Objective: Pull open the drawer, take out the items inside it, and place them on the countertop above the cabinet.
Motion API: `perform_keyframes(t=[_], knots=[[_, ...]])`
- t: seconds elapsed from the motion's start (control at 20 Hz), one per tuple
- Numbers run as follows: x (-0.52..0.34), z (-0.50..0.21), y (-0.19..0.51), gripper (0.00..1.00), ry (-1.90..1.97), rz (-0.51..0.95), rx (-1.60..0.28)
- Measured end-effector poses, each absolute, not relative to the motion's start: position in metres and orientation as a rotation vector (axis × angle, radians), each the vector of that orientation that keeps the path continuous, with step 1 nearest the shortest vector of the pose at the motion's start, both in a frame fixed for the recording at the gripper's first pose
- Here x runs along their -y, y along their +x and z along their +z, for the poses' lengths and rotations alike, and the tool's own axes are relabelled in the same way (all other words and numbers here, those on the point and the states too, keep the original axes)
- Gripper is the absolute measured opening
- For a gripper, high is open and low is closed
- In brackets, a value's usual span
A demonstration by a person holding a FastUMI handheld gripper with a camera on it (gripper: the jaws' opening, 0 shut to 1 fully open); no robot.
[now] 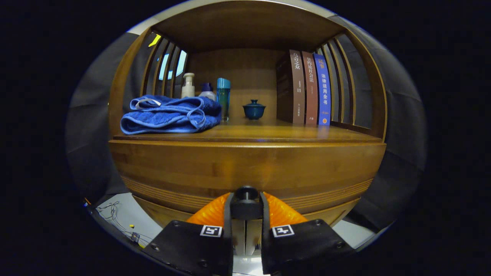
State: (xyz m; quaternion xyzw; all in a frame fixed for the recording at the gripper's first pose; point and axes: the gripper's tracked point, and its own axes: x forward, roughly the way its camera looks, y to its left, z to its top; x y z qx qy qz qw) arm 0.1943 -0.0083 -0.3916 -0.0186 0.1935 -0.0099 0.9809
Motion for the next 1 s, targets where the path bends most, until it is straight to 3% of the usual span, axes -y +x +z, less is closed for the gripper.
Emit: perform_keyframes(t=[0.05, 1.0], knots=[[0.008, -0.391, 0.189, 0.33, -0.037, -0.021, -0.395], [0.011, -0.368, 0.056, 0.32, 0.027, -0.042, -0.389]])
